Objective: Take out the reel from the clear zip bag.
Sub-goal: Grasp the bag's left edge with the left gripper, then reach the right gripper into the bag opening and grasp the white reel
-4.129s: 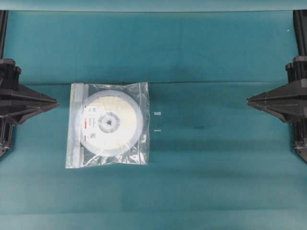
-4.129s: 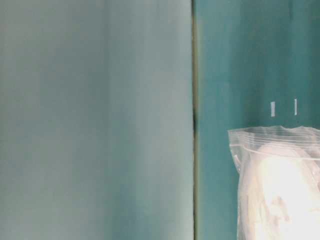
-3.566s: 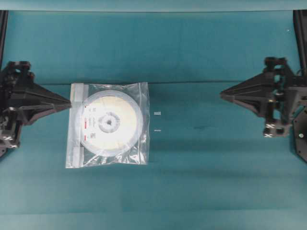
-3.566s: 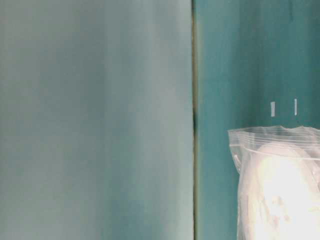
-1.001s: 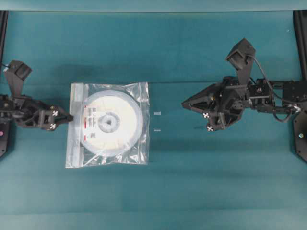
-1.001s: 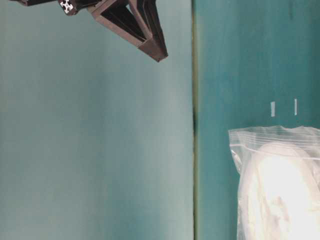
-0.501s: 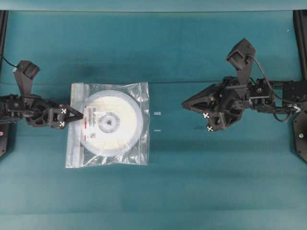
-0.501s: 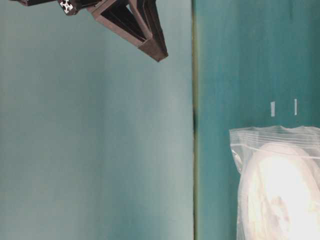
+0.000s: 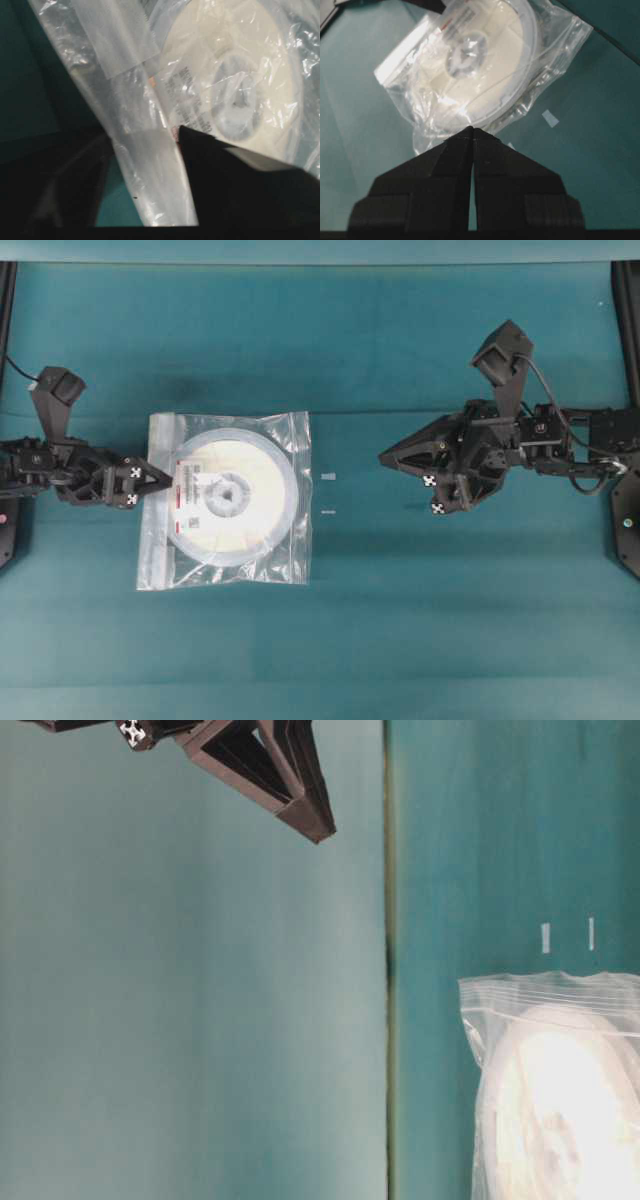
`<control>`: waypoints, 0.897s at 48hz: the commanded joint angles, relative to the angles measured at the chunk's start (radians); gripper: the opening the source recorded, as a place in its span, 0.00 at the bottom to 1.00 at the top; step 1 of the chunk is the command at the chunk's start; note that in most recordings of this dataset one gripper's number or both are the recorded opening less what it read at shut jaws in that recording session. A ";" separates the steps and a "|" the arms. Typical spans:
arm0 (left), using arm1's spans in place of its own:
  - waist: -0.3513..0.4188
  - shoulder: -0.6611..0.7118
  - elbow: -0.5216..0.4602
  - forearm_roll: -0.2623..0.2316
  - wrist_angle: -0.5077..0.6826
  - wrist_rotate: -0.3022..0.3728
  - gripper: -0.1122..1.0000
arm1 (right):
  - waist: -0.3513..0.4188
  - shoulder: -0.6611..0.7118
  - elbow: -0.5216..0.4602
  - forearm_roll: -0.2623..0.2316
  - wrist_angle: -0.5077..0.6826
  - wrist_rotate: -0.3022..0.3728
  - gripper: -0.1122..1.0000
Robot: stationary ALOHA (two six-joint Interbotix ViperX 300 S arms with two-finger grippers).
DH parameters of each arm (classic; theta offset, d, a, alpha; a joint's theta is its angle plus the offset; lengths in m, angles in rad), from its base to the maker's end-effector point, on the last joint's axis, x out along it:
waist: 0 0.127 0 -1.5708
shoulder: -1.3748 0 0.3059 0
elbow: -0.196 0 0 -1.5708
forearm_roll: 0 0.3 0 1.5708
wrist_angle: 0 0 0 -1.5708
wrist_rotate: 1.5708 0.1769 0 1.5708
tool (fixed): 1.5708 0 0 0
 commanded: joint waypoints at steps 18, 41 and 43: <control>-0.006 -0.008 -0.038 0.002 0.089 0.044 0.15 | 0.009 0.029 -0.015 0.107 0.066 0.011 0.10; -0.006 -0.011 -0.044 0.003 0.117 0.051 0.10 | 0.021 0.319 -0.193 0.195 0.066 0.009 0.65; -0.006 -0.011 -0.044 0.003 0.117 0.051 0.10 | 0.021 0.347 -0.210 0.196 0.066 0.009 0.74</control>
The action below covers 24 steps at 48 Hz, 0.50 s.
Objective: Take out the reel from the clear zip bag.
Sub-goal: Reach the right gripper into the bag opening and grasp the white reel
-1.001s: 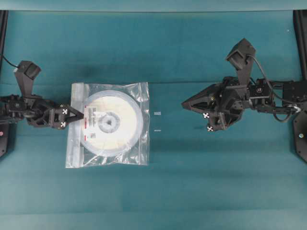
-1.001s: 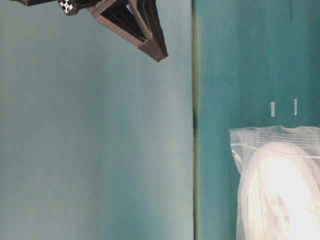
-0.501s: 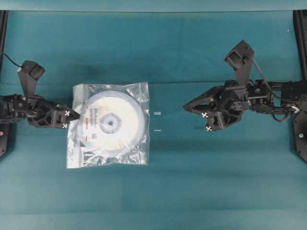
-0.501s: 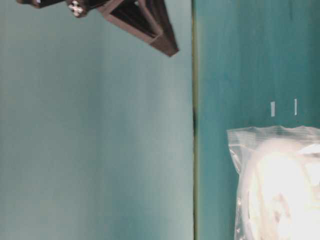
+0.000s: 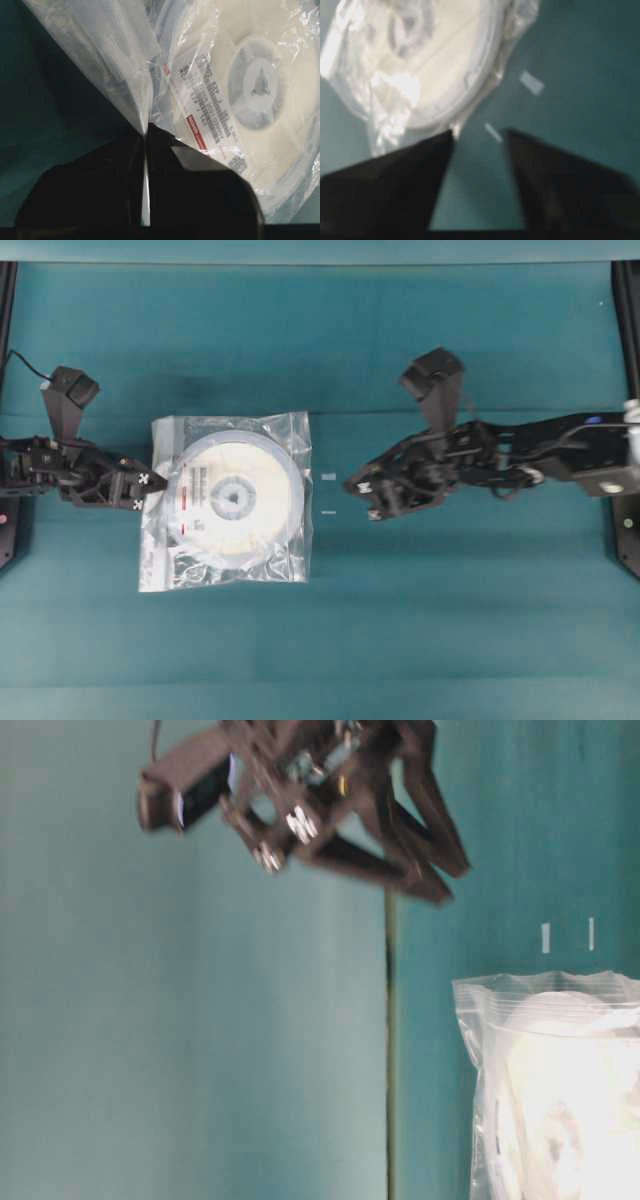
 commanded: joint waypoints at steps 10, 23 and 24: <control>-0.003 0.000 -0.009 0.003 0.002 0.002 0.10 | 0.005 0.132 -0.118 0.003 -0.008 0.009 0.78; -0.003 0.000 -0.009 0.005 0.002 0.002 0.10 | 0.008 0.195 -0.175 0.006 -0.003 0.012 0.78; -0.003 0.000 -0.009 0.003 0.002 0.002 0.10 | 0.008 0.198 -0.178 0.008 -0.002 0.012 0.78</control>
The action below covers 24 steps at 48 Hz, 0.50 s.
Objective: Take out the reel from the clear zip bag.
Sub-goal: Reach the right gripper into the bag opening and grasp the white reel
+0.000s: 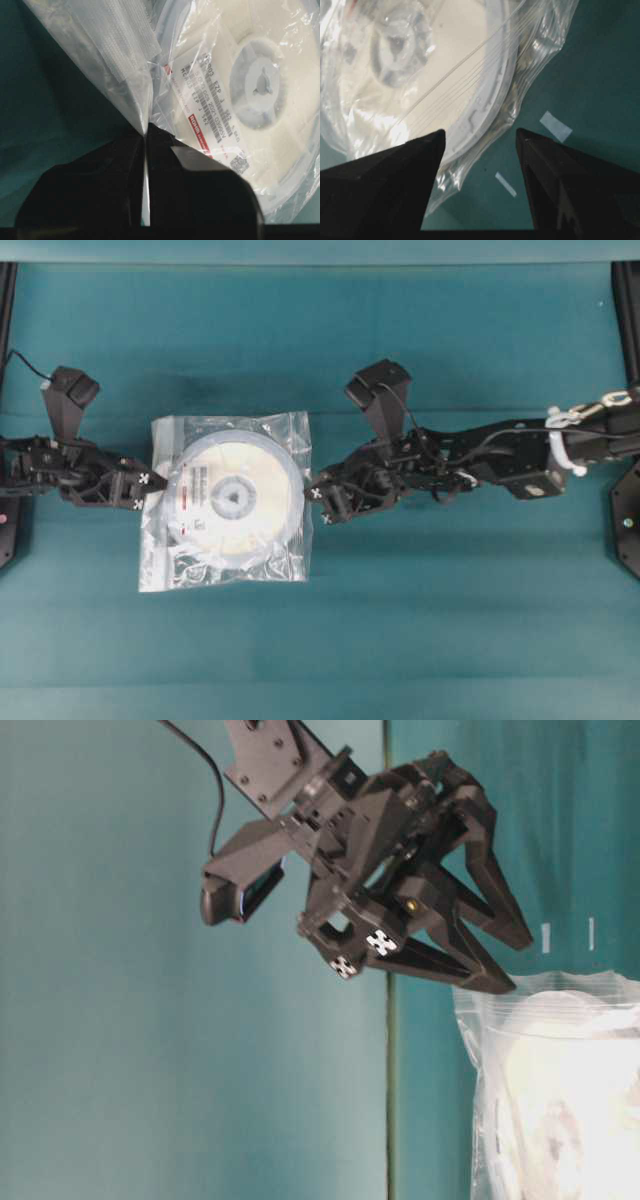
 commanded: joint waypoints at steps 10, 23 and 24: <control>-0.003 0.002 -0.012 0.003 -0.002 0.002 0.10 | 0.011 0.040 -0.054 0.057 -0.009 0.011 0.78; -0.005 0.005 -0.017 0.003 -0.002 0.003 0.10 | 0.021 0.066 -0.067 0.101 -0.012 0.011 0.78; -0.003 0.005 -0.017 0.003 0.000 0.003 0.10 | 0.021 0.066 -0.067 0.104 -0.014 0.011 0.78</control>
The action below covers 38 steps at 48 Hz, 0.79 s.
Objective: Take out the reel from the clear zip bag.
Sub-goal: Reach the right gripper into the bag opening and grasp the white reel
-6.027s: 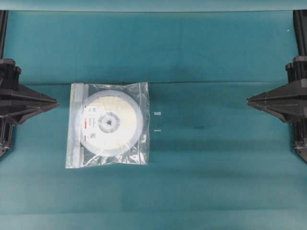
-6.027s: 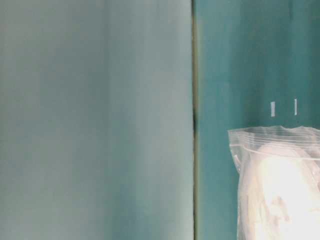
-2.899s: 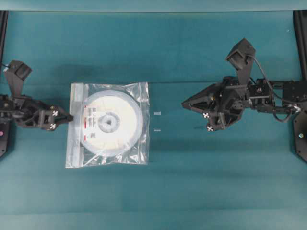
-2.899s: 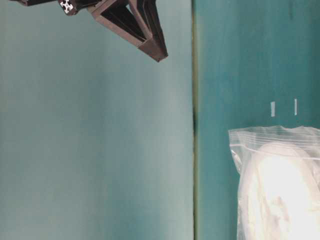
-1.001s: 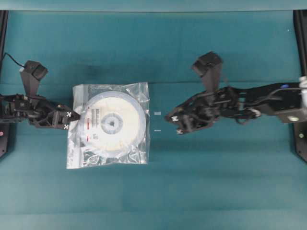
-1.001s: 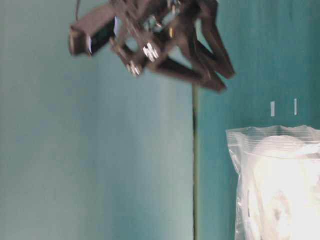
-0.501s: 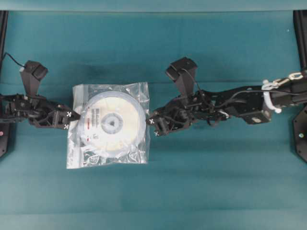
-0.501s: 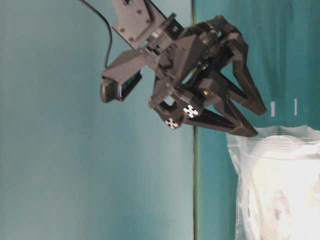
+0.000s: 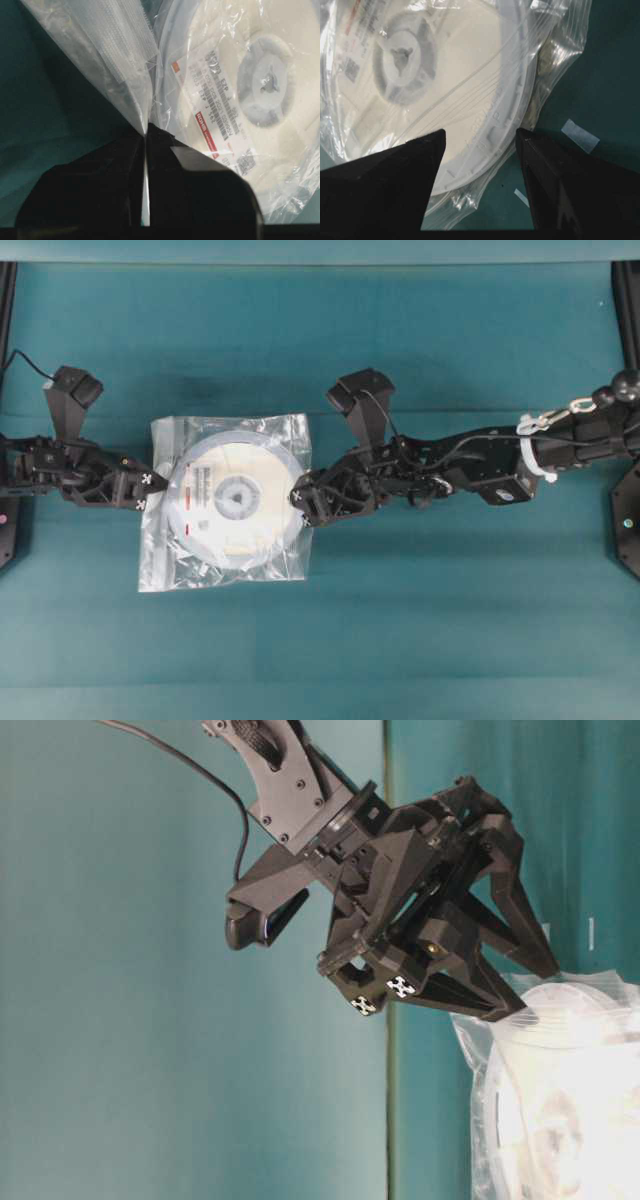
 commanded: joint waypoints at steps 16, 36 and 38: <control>-0.003 0.000 -0.012 0.003 0.012 0.002 0.10 | 0.006 0.020 -0.044 0.037 -0.044 0.009 0.78; -0.003 0.000 -0.011 0.003 0.012 0.002 0.10 | 0.017 0.028 -0.055 0.037 -0.048 0.008 0.65; -0.003 0.000 -0.012 0.003 0.012 0.002 0.10 | 0.017 0.029 -0.055 0.037 -0.054 0.009 0.62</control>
